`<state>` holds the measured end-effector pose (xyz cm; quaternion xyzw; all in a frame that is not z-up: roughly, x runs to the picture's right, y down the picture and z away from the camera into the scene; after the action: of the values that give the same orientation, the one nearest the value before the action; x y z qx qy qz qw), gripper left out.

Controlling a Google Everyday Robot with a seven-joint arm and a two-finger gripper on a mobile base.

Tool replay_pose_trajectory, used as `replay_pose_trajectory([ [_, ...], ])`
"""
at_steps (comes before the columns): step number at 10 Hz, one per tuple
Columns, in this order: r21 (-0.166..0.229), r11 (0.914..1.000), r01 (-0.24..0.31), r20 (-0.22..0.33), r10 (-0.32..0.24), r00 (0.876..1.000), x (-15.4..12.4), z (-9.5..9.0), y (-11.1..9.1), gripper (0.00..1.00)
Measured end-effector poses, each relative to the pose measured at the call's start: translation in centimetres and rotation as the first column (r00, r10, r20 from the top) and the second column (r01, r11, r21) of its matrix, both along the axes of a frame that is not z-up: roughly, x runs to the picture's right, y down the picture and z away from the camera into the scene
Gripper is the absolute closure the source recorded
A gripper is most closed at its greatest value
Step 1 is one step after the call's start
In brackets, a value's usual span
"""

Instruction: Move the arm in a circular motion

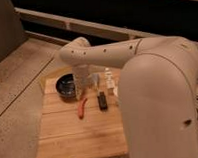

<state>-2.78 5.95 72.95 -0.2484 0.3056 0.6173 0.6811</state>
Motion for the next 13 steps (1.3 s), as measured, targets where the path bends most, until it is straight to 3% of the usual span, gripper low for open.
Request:
replay_pose_trajectory([
  [3,0.030,0.9962,-0.082,-0.165,0.086,0.983,7.4,-1.1,-2.2,0.35],
  [5,0.064,0.9934,-0.095,-0.254,0.108,0.961,11.2,-1.0,-4.4,0.35],
  [7,0.093,0.9919,-0.087,-0.308,0.112,0.945,13.2,-0.2,-6.4,0.35],
  [9,0.129,0.9909,-0.037,-0.313,0.076,0.947,13.0,1.4,-9.4,0.35],
  [13,0.177,0.9803,0.087,-0.206,-0.049,0.977,6.4,4.9,-13.5,0.35],
])
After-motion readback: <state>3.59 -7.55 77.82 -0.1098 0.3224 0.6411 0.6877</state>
